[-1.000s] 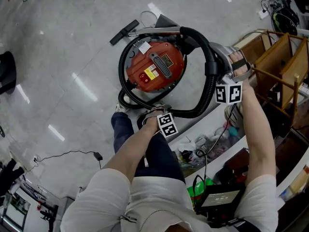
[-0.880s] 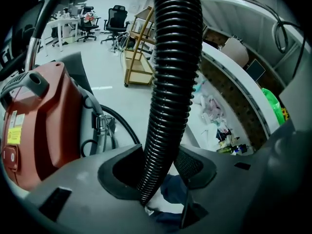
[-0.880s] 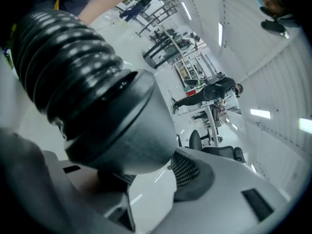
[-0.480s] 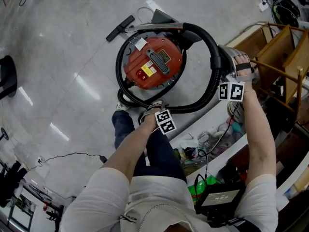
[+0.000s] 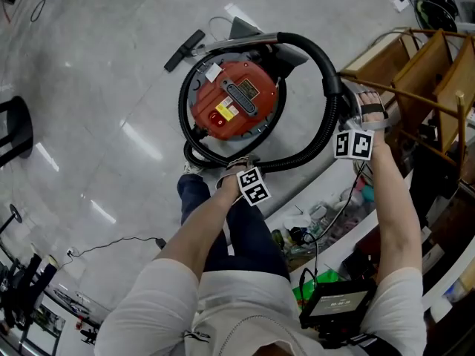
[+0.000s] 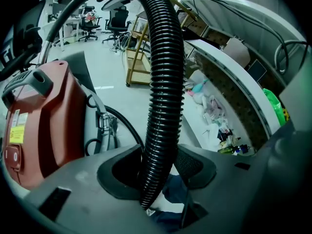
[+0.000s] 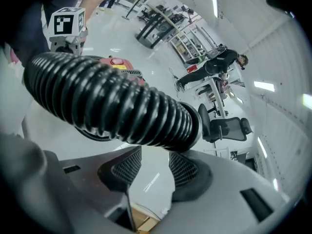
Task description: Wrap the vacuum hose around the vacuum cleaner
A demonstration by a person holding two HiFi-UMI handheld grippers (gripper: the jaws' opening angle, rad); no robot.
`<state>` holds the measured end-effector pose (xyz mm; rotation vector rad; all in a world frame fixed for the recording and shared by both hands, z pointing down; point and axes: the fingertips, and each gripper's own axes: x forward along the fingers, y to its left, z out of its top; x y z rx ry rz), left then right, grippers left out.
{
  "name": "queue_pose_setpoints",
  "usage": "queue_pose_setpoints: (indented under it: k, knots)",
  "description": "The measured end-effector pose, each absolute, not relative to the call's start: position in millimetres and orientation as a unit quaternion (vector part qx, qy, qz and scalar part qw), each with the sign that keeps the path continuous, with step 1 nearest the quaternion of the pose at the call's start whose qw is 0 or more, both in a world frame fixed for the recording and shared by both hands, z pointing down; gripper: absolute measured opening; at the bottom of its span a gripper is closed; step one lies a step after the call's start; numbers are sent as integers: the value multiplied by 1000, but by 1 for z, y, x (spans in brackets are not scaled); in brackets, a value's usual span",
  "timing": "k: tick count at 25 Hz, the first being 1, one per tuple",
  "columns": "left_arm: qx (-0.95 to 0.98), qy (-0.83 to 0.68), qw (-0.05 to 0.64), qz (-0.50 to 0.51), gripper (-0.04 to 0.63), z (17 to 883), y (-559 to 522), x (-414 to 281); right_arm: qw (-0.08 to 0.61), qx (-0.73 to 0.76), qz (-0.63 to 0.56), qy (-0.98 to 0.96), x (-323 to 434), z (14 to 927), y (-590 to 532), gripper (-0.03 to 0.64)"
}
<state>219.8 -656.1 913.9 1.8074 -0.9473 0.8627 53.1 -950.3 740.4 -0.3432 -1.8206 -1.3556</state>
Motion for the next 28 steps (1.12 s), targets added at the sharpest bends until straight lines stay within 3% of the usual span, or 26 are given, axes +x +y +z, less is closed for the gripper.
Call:
queue_pose_setpoints:
  k: [13,28]
  knots:
    - [734,-384,440,347,183,898,-649,212,441,-82,-495,-744,77,735,-962,173]
    - [718,-423,415,366,182,869,-631,192,488,-5,-400,-776,155,712,-933,173]
